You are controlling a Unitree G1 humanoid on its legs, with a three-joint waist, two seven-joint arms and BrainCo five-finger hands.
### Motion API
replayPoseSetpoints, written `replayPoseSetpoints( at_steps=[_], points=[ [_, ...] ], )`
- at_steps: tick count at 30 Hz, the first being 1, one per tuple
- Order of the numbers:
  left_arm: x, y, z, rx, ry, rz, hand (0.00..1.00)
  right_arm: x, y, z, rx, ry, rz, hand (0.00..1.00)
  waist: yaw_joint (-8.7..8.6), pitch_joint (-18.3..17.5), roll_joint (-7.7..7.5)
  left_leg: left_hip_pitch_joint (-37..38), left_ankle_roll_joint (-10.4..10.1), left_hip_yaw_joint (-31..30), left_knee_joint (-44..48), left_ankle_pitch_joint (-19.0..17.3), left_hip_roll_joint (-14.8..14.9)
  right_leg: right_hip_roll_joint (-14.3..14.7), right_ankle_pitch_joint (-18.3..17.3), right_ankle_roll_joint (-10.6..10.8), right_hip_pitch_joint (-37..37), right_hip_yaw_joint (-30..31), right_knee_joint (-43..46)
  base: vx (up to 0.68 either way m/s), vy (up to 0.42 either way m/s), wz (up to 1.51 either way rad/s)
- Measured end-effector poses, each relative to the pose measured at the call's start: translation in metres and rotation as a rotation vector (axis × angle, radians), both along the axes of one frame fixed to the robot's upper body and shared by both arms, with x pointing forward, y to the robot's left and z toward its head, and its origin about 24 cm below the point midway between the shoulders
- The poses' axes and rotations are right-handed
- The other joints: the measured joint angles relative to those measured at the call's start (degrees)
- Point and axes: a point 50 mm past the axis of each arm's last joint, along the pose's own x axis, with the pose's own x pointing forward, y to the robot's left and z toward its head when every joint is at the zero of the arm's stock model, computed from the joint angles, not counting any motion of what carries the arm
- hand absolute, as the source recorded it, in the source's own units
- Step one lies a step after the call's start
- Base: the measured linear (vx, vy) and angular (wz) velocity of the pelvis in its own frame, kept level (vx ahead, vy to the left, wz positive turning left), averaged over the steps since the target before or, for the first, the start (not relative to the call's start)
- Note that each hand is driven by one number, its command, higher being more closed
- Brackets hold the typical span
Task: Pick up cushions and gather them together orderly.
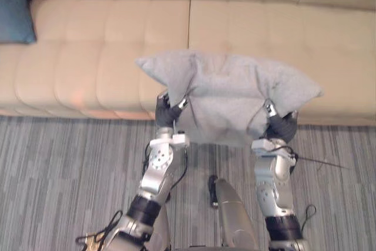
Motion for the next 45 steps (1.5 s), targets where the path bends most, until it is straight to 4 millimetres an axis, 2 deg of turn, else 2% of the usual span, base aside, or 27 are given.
replayPoseSetpoints(
  at_steps=[4, 6, 7, 8, 10, 11, 12, 13, 14, 15, 16, 17, 18, 19, 20, 22, 23, 25, 28, 30, 31, 34, 36, 37, 38, 42, 45],
  points=[
    [-0.019, 0.007, -0.008, -0.02, 0.01, -0.001, 1.0, -0.015, 0.001, -0.015, -0.06, 0.056, 0.036, 1.0, 0.46, -2.32, 0.18, 6.05, 0.5, 1.57, -1.94, -1.85, 0.31, -0.06, 1.37, 1.62, 6.02, 0.39, -3.43, 0.11, 0.075, -0.21],
    [-0.025, 0.01, -0.015, -0.013, 0.029, -0.002, 1.0, -0.02, 0.001, -0.023, -0.075, 0.091, 0.056, 1.0, 0.76, -2.38, 0.2, 9.32, 0.97, 2.87, -1.89, -4.16, 0.79, -0.47, 2.75, 4.17, 6.53, 0.25, 0.47, 0.06, 0.081, -0.29],
    [-0.028, 0.012, -0.021, -0.004, 0.049, -0.004, 1.0, -0.024, 0.001, -0.028, -0.098, 0.121, 0.06, 1.0, 0.51, -2.5, 0.3, 11.46, 1.14, 3.37, -1.84, -5.07, 0.78, -0.86, 4.79, 6.48, 5.57, -0.21, 5.59, 0.05, 0.07, -0.11],
    [-0.03, 0.012, -0.024, 0.003, 0.06, -0.008, 1.0, -0.027, 0.0, -0.031, -0.12, 0.137, 0.058, 1.0, 0.47, -2.74, 0.21, 12.6, 1.25, 3.68, -1.76, -5.59, 0.74, -1.09, 6.34, 6.83, 4.67, -0.33, 8.66, 0.06, 0.066, -0.08],
    [-0.033, 0.013, -0.028, 0.02, 0.076, -0.017, 1.0, -0.029, -0.001, -0.038, -0.124, 0.169, 0.061, 1.0, 0.39, -3.1, 0.2, 15.16, 1.65, 3.78, -1.86, -6.6, 0.78, -2.01, 10.53, 5.7, 3.29, -1.37, 13.92, 0.09, 0.029, -0.06],
    [-0.033, 0.013, -0.028, 0.027, 0.079, -0.022, 1.0, -0.029, -0.001, -0.043, -0.13, 0.189, 0.062, 1.0, 0.36, -3.61, 0.15, 16.06, 2.17, 3.65, -2.36, -6.64, 0.91, -2.77, 12.26, 3.93, 2.04, -2.9, 15.77, 0.14, -0.013, -0.03],
    [-0.033, 0.014, -0.029, 0.03, 0.081, -0.022, 1.0, -0.029, -0.001, -0.046, -0.136, 0.205, 0.064, 1.0, 0.32, -4.08, -0.06, 16.72, 2.3, 3.69, -3.17, -6.67, 0.87, -3.38, 11.39, 2.16, 1.82, -4.0, 16.18, 0.14, -0.031, -0.07],
    [-0.033, 0.014, -0.031, 0.039, 0.09, -0.023, 1.0, -0.029, 0.0, -0.053, -0.161, 0.239, 0.068, 1.0, 0.29, -5.32, -0.08, 17.34, 2.41, 3.72, -4.97, -6.59, 0.68, -3.99, 7.94, 0.93, 1.64, -5.68, 13.46, 0.18, -0.058, -0.15],
    [-0.032, 0.016, -0.035, 0.054, 0.101, -0.022, 1.0, -0.027, 0.0, -0.059, -0.172, 0.271, 0.081, 1.0, 0.29, -6.38, -0.19, 18.26, 2.16, 3.45, -7.04, -6.37, 0.67, -3.9, 5.73, 0.91, 1.58, -6.57, 7.59, 0.22, -0.082, -0.22],
    [-0.032, 0.018, -0.037, 0.064, 0.11, -0.02, 1.0, -0.026, 0.0, -0.063, -0.179, 0.287, 0.092, 1.0, 0.3, -6.58, -0.05, 19.28, 1.77, 3.34, -8.52, -6.05, 0.71, -3.6, 5.7, 0.91, 1.67, -6.83, 3.44, 0.3, -0.121, -0.27],
    [-0.03, 0.02, -0.044, 0.089, 0.133, -0.022, 1.0, -0.023, -0.001, -0.07, -0.199, 0.321, 0.11, 1.0, 0.2, -7.35, -0.05, 20.8, 0.8, 3.03, -10.78, -5.46, 1.04, -2.47, 8.11, 0.82, 2.1, -6.47, -6.91, 0.22, -0.091, -0.12],
    [-0.03, 0.021, -0.047, 0.102, 0.145, -0.026, 1.0, -0.023, -0.002, -0.073, -0.21, 0.337, 0.115, 1.0, -0.15, -7.53, -0.21, 21.41, 0.15, 2.76, -11.47, -5.16, 0.95, -2.09, 10.62, 0.77, 2.93, -6.27, -12.39, 0.33, -0.166, 0.22],
    [-0.028, 0.021, -0.056, 0.131, 0.179, -0.047, 1.0, -0.021, -0.006, -0.08, -0.231, 0.369, 0.12, 1.0, -1.17, -7.53, 0.1, 22.39, -1.98, 1.02, -11.81, -5.14, 0.36, -1.93, 19.49, -1.51, 5.58, -5.6, -19.63, 0.34, -0.162, 0.12],
    [-0.03, 0.017, -0.066, 0.145, 0.225, -0.065, 1.0, -0.019, -0.014, -0.084, -0.274, 0.403, 0.122, 1.0, -0.98, -7.95, 2.14, 23.38, -2.55, -1.83, -13.58, -4.78, 1.21, -0.29, 19.35, -2.13, 5.8, -5.7, -19.32, 0.38, -0.192, -0.04],
    [-0.03, 0.017, -0.069, 0.152, 0.238, -0.073, 1.0, -0.018, -0.016, -0.085, -0.288, 0.412, 0.123, 1.0, -0.71, -8.01, 2.59, 23.78, -3.2, -2.51, -14.87, -4.29, 1.43, 0.14, 18.68, -2.57, 5.22, -5.37, -18.23, 0.27, -0.149, -0.36],
    [-0.032, 0.013, -0.076, 0.169, 0.271, -0.112, 1.0, -0.018, -0.025, -0.087, -0.299, 0.434, 0.107, 1.0, -1.17, -8.08, 3.01, 26.23, -4.44, -2.95, -16.99, -2.28, 2.35, 1.16, 14.4, -3.38, 5.06, -5.61, -14.6, 0.25, -0.174, -0.01],
    [-0.033, 0.011, -0.077, 0.17, 0.275, -0.123, 1.0, -0.02, -0.026, -0.088, -0.295, 0.44, 0.1, 1.0, -1.36, -8.09, 3.02, 25.99, -4.58, -3.7, -15.57, -2.09, 2.76, 1.38, 13.48, -3.48, 5.68, -6.19, -14.3, 0.24, -0.178, 0.35],
    [-0.04, 0.008, -0.083, 0.152, 0.299, -0.142, 1.0, -0.027, -0.029, -0.092, -0.294, 0.461, 0.095, 1.0, -2.13, -8.1, 3.15, 21.76, -4.84, -6.21, -3.09, -1.11, 4.93, 2.22, 11.53, -5.11, 9.68, -9.72, -15.57, 0.19, -0.166, 0.49],
    [-0.048, 0.008, -0.088, 0.115, 0.326, -0.143, 1.0, -0.043, -0.029, -0.085, -0.286, 0.44, 0.09, 1.0, -0.39, -8.36, 3.14, 15.0, -1.23, -2.0, 14.39, 6.88, 10.18, 3.79, 9.91, -7.05, 16.46, -11.61, -18.59, 0.2, -0.138, 0.24],
    [-0.049, 0.006, -0.087, 0.099, 0.321, -0.146, 1.0, -0.042, -0.03, -0.078, -0.286, 0.41, 0.082, 1.0, -0.08, -8.7, 3.35, 14.29, 0.07, 1.01, 14.59, 4.17, 11.1, 3.54, 9.72, -7.4, 17.79, -11.79, -19.81, 0.17, -0.038, 0.1],
    [-0.048, 0.002, -0.085, 0.081, 0.315, -0.15, 1.0, -0.04, -0.032, -0.074, -0.287, 0.389, 0.068, 1.0, -0.01, -9.16, 3.5, 14.07, 1.59, 3.5, 10.62, 2.11, 10.32, 2.84, 9.69, -7.44, 17.98, -12.1, -20.08, 0.14, 0.027, 0.28],
    [-0.048, -0.002, -0.084, 0.066, 0.308, -0.165, 1.0, -0.037, -0.036, -0.073, -0.287, 0.387, 0.051, 1.0, 0.28, -9.34, 3.24, 15.09, 0.73, 3.68, -2.8, 0.23, 6.52, 1.2, 9.84, -7.18, 19.61, -12.87, -20.84, 0.13, 0.087, 0.21],
    [-0.047, -0.002, -0.083, 0.07, 0.305, -0.167, 1.0, -0.036, -0.037, -0.072, -0.29, 0.383, 0.051, 1.0, 0.31, -9.76, 4.1, 16.46, 1.58, 2.06, -12.29, 6.05, 3.88, 1.14, 9.67, -5.55, 20.15, -12.37, -20.87, 0.11, 0.155, 0.0],
    [-0.047, 0.001, -0.085, 0.087, 0.31, -0.165, 1.0, -0.034, -0.036, -0.076, -0.285, 0.401, 0.054, 1.0, 0.35, -10.18, 3.68, 18.56, -0.68, 0.81, -14.98, 5.37, 2.9, 1.17, 9.52, -4.26, 20.55, -11.02, -20.98, 0.11, 0.217, -0.05],
    [-0.048, 0.003, -0.087, 0.107, 0.315, -0.171, 1.0, -0.034, -0.034, -0.083, -0.265, 0.425, 0.055, 1.0, 0.35, -10.57, 3.03, 20.16, -0.98, 0.96, -17.56, 5.81, 1.59, 0.41, 10.33, -2.96, 21.59, -9.87, -22.95, 0.1, 0.213, -0.09],
    [-0.05, 0.01, -0.09, 0.144, 0.324, -0.174, 1.0, -0.035, -0.029, -0.091, -0.275, 0.463, 0.067, 1.0, 0.42, -10.97, 3.08, 25.02, 0.65, 3.95, -23.7, 7.29, -1.32, -1.98, 12.73, -0.38, 24.87, -7.33, -28.12, 0.03, 0.143, -0.2],
    [-0.05, 0.01, -0.089, 0.152, 0.321, -0.178, 1.0, -0.032, -0.03, -0.088, -0.3, 0.454, 0.07, 1.0, 0.39, -11.45, 3.1, 24.96, 1.54, 5.23, -26.39, 8.1, -2.73, -2.99, 14.61, 0.43, 24.26, -6.15, -31.06, -0.01, 0.108, -0.17]
  ],
)
